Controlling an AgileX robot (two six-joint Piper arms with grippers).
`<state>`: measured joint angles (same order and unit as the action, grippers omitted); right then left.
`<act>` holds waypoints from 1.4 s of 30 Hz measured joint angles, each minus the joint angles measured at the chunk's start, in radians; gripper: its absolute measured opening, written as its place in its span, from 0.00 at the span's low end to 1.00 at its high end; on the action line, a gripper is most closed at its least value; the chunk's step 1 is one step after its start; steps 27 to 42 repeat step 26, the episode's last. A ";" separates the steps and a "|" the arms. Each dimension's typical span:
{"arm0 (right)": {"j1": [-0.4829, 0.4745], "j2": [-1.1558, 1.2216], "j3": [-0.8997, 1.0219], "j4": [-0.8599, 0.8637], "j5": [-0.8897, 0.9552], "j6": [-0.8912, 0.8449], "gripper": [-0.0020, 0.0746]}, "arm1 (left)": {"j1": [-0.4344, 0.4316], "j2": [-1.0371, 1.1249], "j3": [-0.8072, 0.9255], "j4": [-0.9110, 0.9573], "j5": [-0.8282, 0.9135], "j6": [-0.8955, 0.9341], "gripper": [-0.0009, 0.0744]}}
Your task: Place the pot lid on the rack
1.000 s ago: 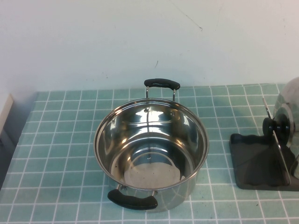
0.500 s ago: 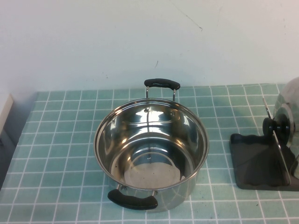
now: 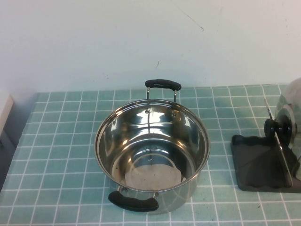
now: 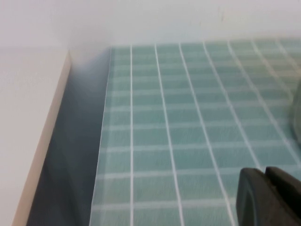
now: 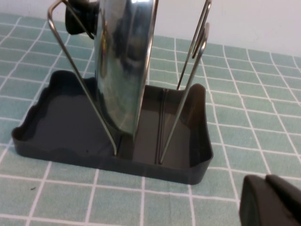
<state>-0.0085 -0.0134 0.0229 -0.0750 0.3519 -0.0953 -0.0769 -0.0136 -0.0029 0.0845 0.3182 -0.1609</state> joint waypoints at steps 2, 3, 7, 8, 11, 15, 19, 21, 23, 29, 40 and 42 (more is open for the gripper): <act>0.000 0.000 0.000 -0.002 0.002 0.000 0.02 | 0.033 0.000 0.022 -0.084 -0.079 0.056 0.01; 0.000 0.000 0.000 -0.002 0.002 0.000 0.02 | 0.043 0.000 0.022 -0.101 -0.092 0.061 0.01; 0.000 0.000 0.000 -0.002 0.002 0.000 0.02 | 0.054 0.000 0.022 -0.136 -0.077 0.074 0.01; 0.000 0.000 0.000 -0.002 0.002 0.000 0.02 | 0.054 0.000 0.022 -0.138 -0.052 0.074 0.01; 0.000 0.000 0.000 -0.002 0.002 0.000 0.02 | 0.054 0.000 0.022 -0.138 -0.019 0.092 0.01; 0.000 0.000 0.000 -0.002 0.002 0.000 0.02 | 0.054 0.000 0.022 -0.138 -0.017 0.180 0.01; 0.000 0.000 0.000 -0.002 0.002 0.000 0.02 | 0.054 0.000 0.022 -0.136 -0.017 0.225 0.01; 0.000 0.000 0.000 -0.002 0.002 0.000 0.02 | 0.054 0.000 0.022 -0.136 -0.017 0.229 0.01; 0.000 0.000 0.000 -0.002 0.002 0.000 0.02 | 0.054 0.000 0.022 -0.136 -0.017 0.229 0.01; 0.000 0.000 0.000 -0.002 0.002 0.000 0.02 | 0.054 0.000 0.022 -0.136 -0.017 0.231 0.01; 0.000 0.000 0.000 -0.002 0.002 0.000 0.02 | 0.054 0.000 0.022 -0.136 -0.017 0.231 0.01; 0.000 0.000 0.000 -0.002 0.002 0.000 0.02 | 0.054 0.000 0.022 -0.136 -0.017 0.231 0.01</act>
